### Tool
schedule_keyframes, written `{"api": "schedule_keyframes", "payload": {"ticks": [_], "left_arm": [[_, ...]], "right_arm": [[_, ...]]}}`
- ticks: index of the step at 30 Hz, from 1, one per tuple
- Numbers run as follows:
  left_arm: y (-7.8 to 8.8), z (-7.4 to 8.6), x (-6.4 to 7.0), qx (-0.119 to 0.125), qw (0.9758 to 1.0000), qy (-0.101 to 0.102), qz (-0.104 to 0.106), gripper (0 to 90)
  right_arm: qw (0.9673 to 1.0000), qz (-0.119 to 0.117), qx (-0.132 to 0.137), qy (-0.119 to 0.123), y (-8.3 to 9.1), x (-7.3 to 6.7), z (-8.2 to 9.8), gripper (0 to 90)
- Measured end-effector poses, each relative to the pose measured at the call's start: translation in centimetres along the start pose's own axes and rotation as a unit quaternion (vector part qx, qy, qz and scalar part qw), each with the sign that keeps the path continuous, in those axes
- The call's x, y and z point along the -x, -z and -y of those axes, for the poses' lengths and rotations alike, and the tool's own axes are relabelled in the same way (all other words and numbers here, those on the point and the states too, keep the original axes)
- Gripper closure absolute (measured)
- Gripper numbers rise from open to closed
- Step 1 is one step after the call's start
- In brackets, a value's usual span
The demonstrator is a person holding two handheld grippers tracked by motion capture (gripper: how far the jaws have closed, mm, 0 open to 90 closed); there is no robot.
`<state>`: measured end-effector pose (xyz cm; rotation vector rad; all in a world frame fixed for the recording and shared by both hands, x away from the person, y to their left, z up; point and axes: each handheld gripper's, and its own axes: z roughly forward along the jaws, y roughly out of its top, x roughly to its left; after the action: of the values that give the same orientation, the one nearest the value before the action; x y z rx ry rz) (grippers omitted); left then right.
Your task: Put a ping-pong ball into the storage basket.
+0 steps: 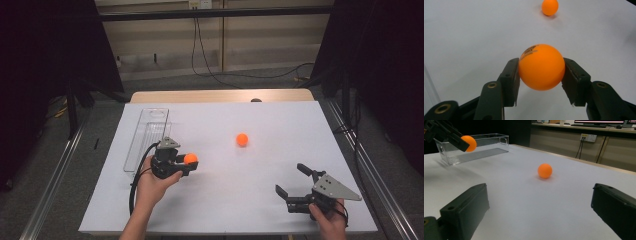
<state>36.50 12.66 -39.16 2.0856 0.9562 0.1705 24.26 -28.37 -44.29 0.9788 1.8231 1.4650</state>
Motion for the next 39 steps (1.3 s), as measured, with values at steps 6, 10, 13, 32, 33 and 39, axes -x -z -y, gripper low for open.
{"api": "schedule_keyframes", "payload": {"ticks": [6, 10, 13, 32, 33, 39], "left_arm": [[0.4, -0.2, -0.3, -0.004, 1.0000, -0.003, -0.003, 50.9], [0.7, -0.4, -0.3, -0.008, 0.9999, -0.007, -0.002, 50.9], [0.9, -0.4, -0.5, -0.004, 1.0000, -0.001, -0.004, 50.9], [1.9, -0.2, -1.5, 0.004, 0.9997, 0.019, -0.016, 50.9], [1.9, -0.2, -1.5, 0.006, 0.9996, 0.022, -0.016, 50.9], [2.1, -0.2, -1.6, 0.010, 0.9995, 0.022, -0.018, 50.9]], "right_arm": [[1.0000, 0.001, 0.000, -0.004, 0.0, 0.1, 0.0, 0.9], [1.0000, 0.003, 0.002, -0.005, 0.2, 0.0, 0.0, 0.9], [1.0000, 0.005, 0.003, -0.004, 0.3, 0.1, 0.0, 0.9], [1.0000, 0.002, 0.002, -0.004, 0.0, 0.0, 0.0, 0.9], [1.0000, 0.003, 0.001, -0.004, 0.0, 0.1, 0.0, 0.8], [1.0000, 0.003, 0.000, -0.003, 0.0, 0.1, 0.0, 0.9]]}}
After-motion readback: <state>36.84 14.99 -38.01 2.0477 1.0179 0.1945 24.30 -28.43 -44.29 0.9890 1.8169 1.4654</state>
